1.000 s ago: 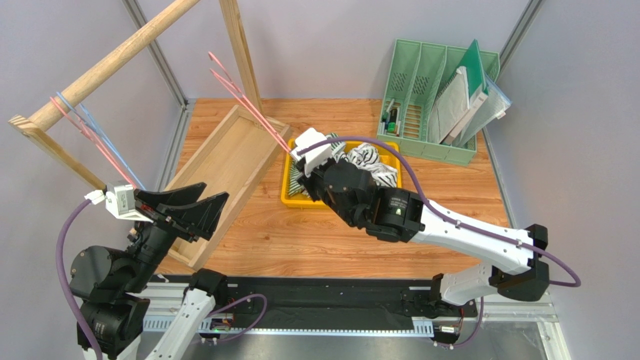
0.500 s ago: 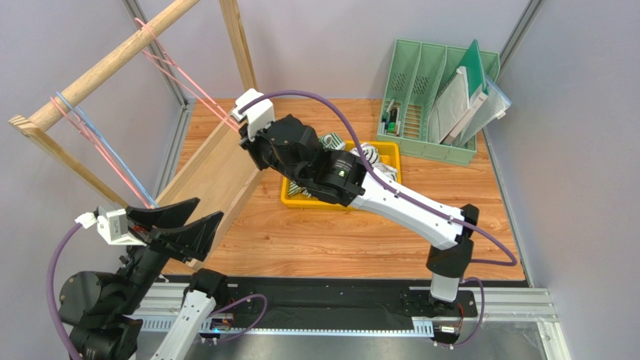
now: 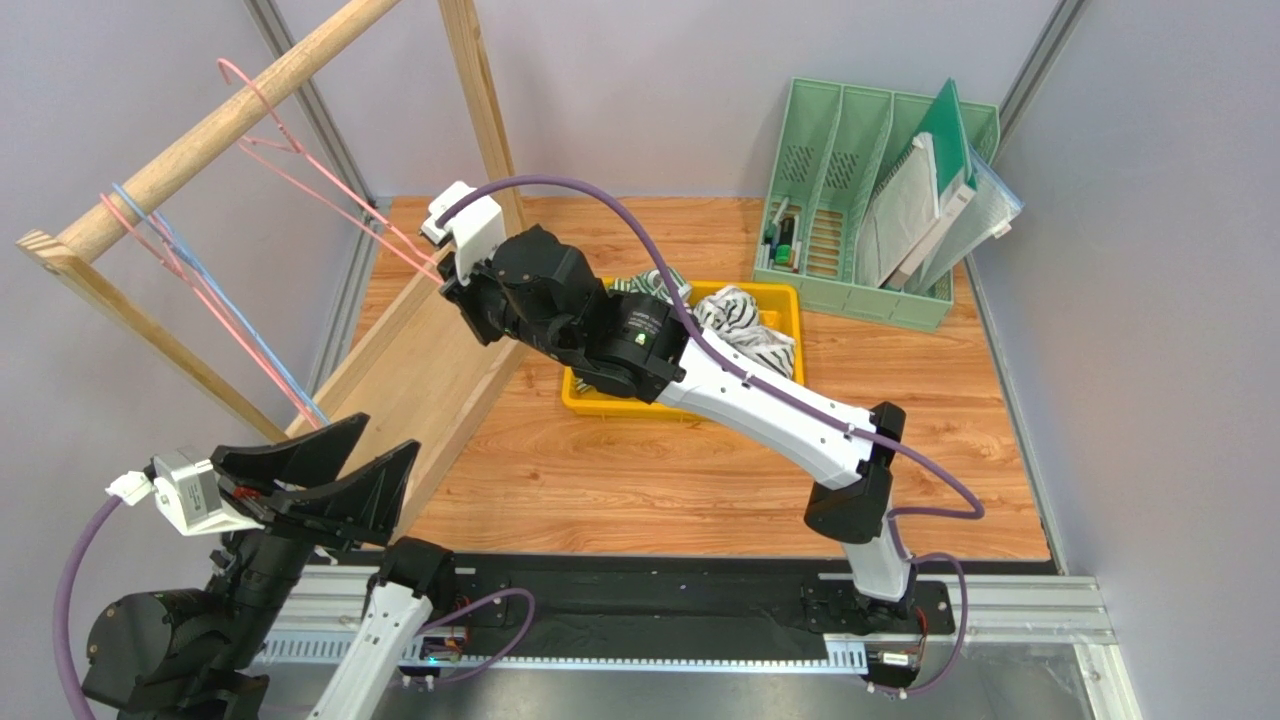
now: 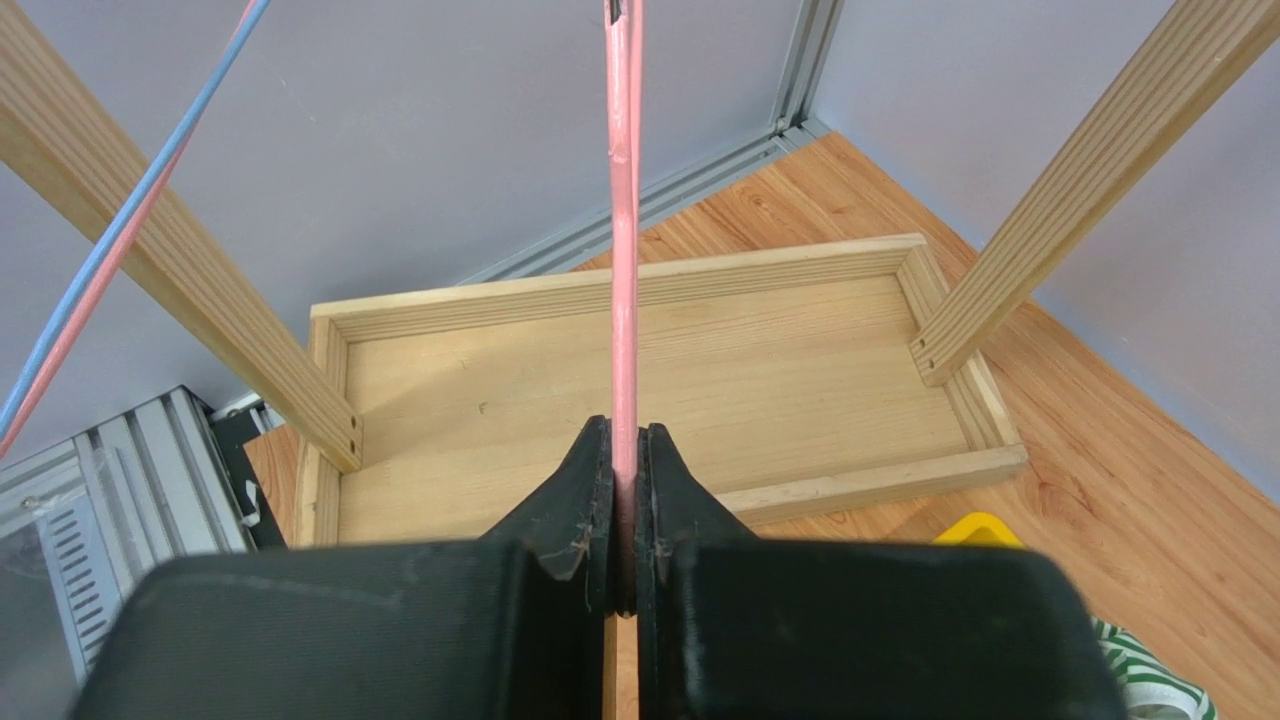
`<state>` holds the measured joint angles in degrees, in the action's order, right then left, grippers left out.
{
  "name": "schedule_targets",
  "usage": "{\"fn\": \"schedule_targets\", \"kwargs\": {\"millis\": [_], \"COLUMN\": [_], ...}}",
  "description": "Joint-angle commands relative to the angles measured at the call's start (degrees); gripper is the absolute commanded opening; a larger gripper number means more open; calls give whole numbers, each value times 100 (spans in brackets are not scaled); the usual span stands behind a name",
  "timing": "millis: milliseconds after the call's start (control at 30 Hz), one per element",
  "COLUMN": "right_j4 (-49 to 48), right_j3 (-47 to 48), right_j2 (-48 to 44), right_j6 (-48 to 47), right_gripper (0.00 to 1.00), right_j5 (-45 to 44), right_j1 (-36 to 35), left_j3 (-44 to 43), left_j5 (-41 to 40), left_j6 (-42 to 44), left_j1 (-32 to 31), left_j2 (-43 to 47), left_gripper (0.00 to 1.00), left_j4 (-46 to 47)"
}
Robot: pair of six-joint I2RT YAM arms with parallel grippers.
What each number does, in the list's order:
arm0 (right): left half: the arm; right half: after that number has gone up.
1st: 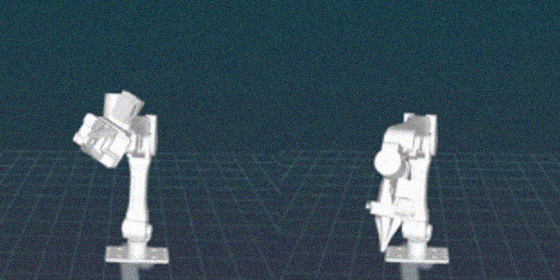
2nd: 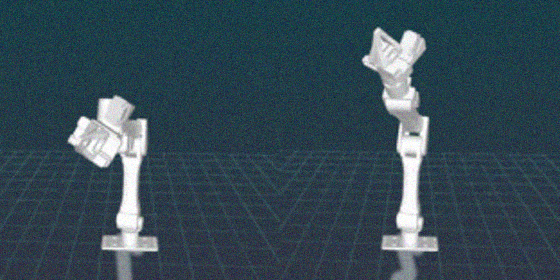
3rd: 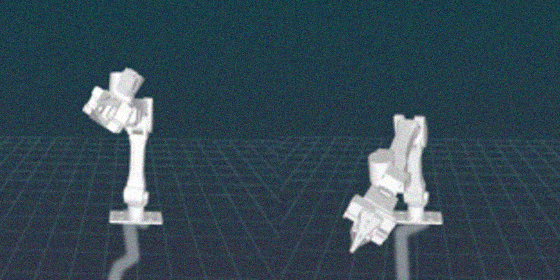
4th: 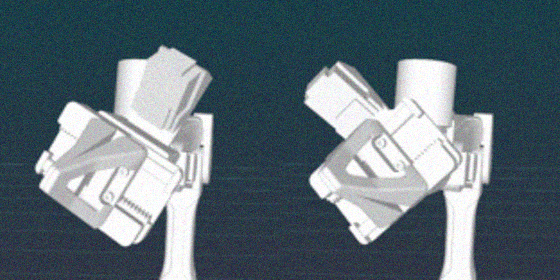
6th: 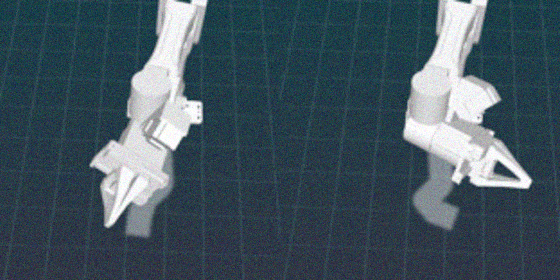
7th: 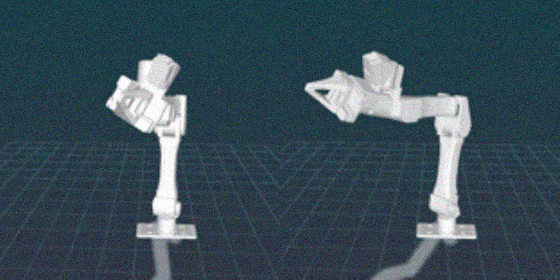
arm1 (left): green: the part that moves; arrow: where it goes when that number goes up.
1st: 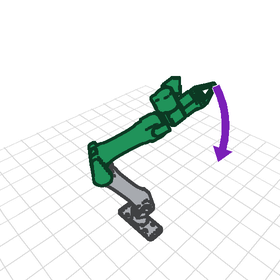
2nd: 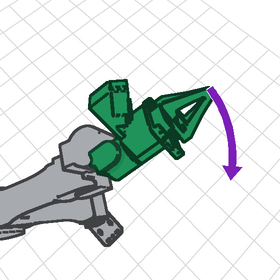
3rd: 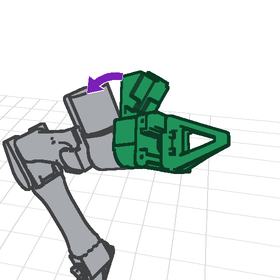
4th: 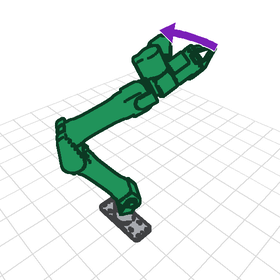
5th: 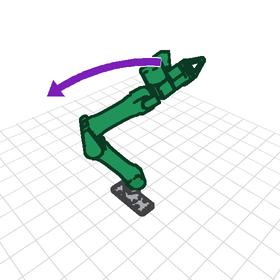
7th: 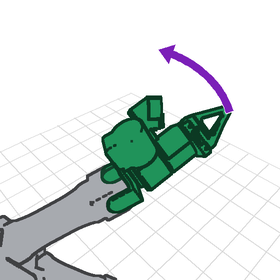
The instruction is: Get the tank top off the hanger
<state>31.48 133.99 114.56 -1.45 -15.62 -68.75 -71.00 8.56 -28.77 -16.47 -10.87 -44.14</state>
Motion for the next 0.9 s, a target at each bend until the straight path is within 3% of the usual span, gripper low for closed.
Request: {"fn": "schedule_targets", "kwargs": {"millis": [0, 467, 567, 600, 733, 867], "right_j4": [-64, 208, 261, 279, 367, 280], "right_j3": [180, -40, -84, -84, -198, -601], "right_j2": [48, 31, 31, 31, -65, -521], "right_j6": [110, 629, 638, 629, 594, 567], "right_gripper": [0, 0, 4, 9, 53, 79], "right_j5": [33, 744, 964, 1016, 1017, 832], "right_j1": [28, 608, 661, 670, 670, 670], "left_j3": [-107, -81, -89, -98, -80, -89], "left_j5": [-82, 146, 304, 357, 550, 682], "left_j6": [109, 21, 30, 30, 21, 12], "left_j1": [-5, -5, -5, -5, -5, -5], "left_j2": [50, -46, -160, -187, -363, -529], "left_gripper": [88, 88, 88, 88, 88, 88], "left_j4": [-86, -25, -7, -7, 142, 204]}}
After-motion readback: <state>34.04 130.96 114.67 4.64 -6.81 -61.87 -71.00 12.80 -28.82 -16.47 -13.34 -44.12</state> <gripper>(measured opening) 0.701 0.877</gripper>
